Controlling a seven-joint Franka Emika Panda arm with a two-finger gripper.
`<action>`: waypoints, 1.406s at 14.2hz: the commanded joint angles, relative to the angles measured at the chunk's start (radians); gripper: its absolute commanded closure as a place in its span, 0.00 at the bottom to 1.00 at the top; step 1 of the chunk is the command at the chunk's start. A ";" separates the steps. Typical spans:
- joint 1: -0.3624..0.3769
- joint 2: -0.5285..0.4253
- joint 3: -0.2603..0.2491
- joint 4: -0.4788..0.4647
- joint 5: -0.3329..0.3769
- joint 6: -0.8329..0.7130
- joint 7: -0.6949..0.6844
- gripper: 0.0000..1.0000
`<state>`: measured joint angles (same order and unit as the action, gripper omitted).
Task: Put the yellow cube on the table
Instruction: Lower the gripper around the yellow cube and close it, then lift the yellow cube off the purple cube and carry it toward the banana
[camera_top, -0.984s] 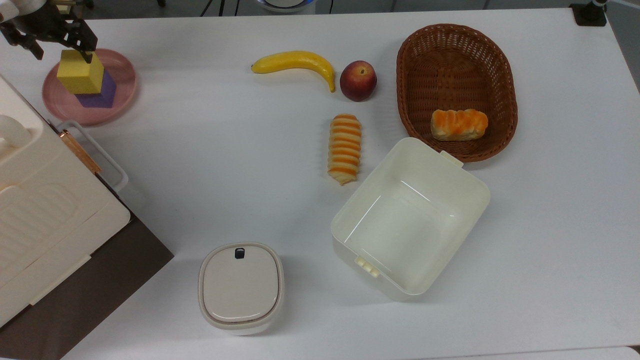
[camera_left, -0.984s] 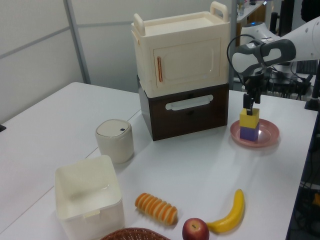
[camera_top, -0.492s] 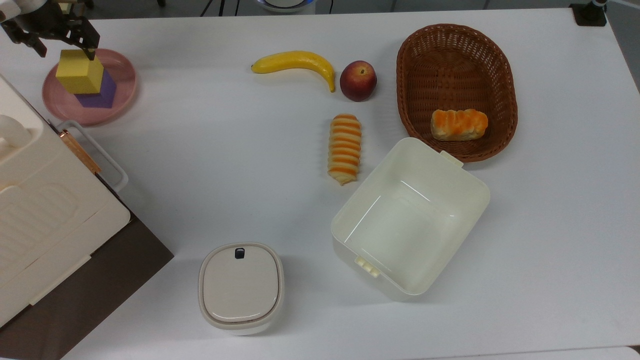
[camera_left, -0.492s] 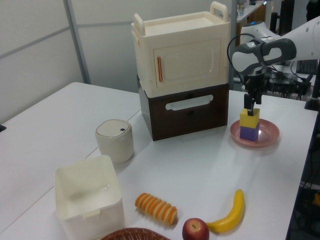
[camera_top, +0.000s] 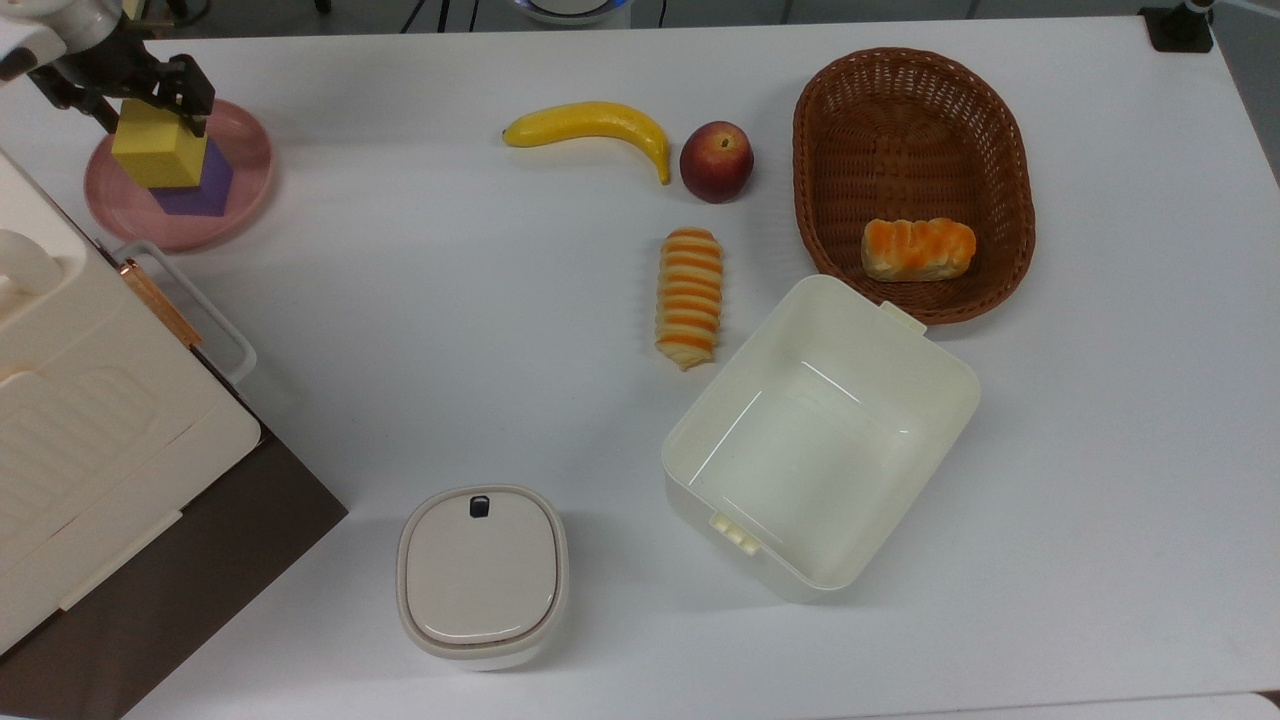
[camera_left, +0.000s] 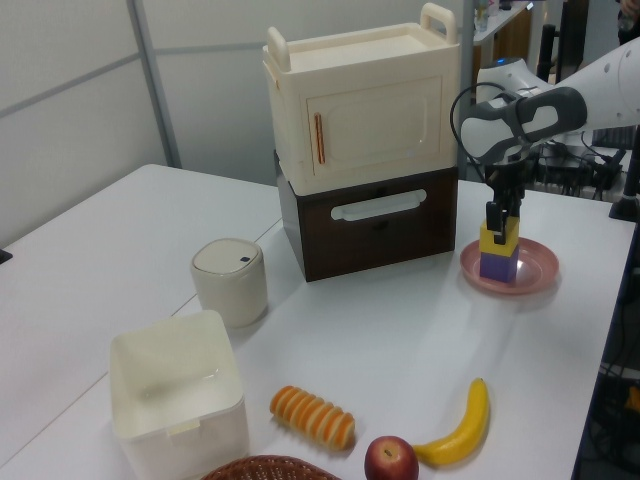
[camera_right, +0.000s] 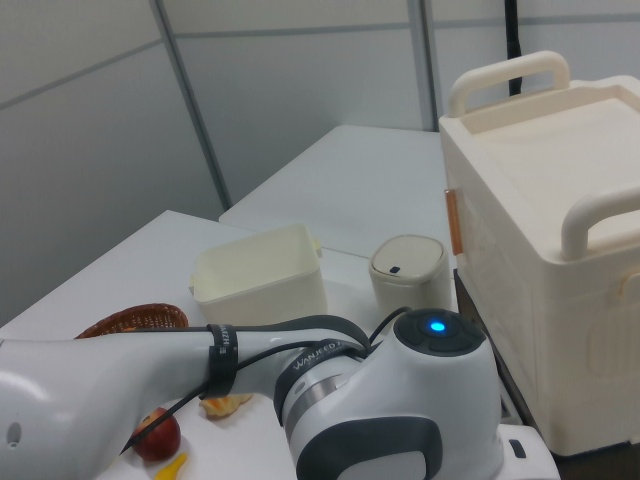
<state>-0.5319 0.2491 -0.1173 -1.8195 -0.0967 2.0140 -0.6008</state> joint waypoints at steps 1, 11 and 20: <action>0.006 -0.021 0.002 -0.027 -0.006 0.025 -0.013 0.56; 0.009 -0.067 0.100 0.066 -0.008 -0.151 0.019 0.67; 0.136 -0.074 0.301 0.065 -0.051 -0.175 0.345 0.65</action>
<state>-0.4877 0.1708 0.1780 -1.7372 -0.1212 1.8473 -0.3956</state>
